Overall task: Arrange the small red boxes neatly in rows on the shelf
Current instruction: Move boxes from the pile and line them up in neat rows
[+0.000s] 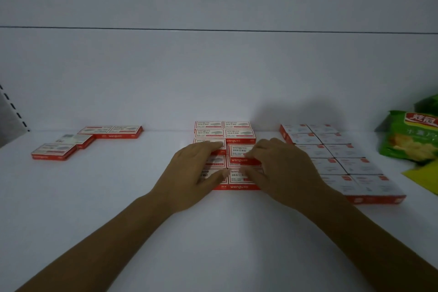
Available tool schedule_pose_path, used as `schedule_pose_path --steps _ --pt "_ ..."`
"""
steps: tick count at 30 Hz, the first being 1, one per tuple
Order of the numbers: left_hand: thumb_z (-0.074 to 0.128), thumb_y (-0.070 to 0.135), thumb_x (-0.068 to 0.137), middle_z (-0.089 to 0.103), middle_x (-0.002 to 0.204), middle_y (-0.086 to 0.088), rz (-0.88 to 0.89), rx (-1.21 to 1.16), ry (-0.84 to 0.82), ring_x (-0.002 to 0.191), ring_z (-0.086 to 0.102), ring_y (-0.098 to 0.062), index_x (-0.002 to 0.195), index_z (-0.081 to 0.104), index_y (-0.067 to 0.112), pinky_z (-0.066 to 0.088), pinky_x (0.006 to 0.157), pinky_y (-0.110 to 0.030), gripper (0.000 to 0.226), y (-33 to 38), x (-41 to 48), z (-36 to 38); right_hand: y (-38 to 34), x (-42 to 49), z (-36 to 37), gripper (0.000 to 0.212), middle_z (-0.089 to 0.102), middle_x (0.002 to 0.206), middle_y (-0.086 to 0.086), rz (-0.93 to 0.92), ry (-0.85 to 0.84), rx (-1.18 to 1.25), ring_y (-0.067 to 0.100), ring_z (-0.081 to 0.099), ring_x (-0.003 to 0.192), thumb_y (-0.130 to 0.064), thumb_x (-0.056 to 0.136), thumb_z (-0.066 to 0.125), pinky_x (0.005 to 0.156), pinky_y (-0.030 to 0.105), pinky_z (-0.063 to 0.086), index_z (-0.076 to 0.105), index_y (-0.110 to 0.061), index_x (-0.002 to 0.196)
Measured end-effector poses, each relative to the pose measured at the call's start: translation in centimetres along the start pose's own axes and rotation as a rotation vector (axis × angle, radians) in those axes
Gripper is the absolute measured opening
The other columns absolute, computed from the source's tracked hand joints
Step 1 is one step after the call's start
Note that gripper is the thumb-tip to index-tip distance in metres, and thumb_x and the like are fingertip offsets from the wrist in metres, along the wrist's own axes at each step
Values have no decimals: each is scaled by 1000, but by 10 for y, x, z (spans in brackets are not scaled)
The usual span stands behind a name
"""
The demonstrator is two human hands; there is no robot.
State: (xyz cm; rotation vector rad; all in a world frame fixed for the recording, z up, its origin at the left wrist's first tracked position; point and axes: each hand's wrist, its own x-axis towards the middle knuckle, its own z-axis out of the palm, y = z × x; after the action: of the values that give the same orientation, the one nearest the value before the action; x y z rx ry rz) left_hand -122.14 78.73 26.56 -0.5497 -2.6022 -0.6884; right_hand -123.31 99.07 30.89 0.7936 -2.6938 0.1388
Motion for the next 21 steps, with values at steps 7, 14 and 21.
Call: schedule_pose_path --steps 7,14,21 --pt "42 58 86 53 131 6 18 -8 6 117 49 -11 134 44 20 38 101 -29 61 0 -1 1 3 2 9 63 43 140 -8 24 -74 46 12 42 122 -62 88 29 97 29 36 39 -25 138" --pt "38 61 84 52 133 6 14 4 11 120 48 -12 135 43 20 39 101 -31 66 1 -1 0 0 6 16 64 44 138 -6 14 -67 55 13 40 122 -62 88 30 99 29 35 39 -22 138" --pt "42 57 86 53 131 5 47 44 14 117 47 -10 133 45 19 36 98 -24 61 -3 0 2 1 7 19 65 43 137 -5 16 -64 76 13 39 121 -62 88 30 98 28 35 40 -21 137"
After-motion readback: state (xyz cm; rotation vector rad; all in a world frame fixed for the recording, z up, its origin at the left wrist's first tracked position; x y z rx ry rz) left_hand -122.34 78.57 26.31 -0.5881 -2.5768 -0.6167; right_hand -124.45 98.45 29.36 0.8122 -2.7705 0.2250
